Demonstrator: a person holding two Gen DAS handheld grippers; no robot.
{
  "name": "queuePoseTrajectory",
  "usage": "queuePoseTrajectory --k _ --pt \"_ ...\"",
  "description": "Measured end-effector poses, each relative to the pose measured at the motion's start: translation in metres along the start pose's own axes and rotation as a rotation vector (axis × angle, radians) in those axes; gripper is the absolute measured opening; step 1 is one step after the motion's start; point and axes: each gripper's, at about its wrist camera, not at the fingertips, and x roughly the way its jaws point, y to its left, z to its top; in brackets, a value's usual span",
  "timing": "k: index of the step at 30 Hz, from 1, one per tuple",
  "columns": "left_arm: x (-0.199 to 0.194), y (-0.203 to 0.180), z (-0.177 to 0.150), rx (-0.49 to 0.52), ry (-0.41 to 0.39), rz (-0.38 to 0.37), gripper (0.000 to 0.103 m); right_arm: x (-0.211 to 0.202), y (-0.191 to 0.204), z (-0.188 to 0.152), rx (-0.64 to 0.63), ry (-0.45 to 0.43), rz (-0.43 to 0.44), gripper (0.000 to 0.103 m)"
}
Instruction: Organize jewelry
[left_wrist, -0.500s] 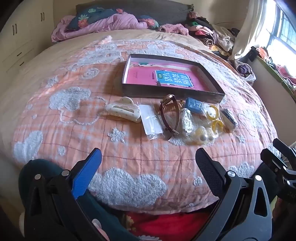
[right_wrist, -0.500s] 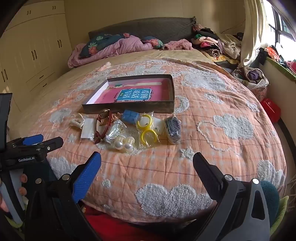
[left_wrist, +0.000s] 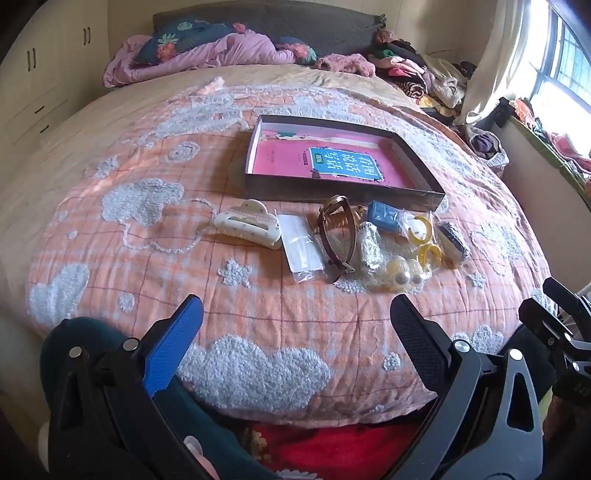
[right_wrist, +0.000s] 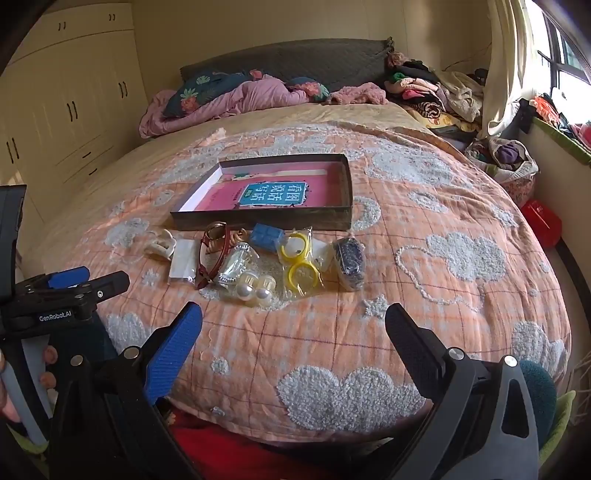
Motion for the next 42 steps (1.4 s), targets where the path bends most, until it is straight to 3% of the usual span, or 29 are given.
queuePoseTrajectory --k 42 --pt "-0.0075 -0.0001 0.005 0.004 -0.012 -0.003 0.095 -0.0067 0.0047 0.0034 -0.012 -0.02 0.02 0.099"
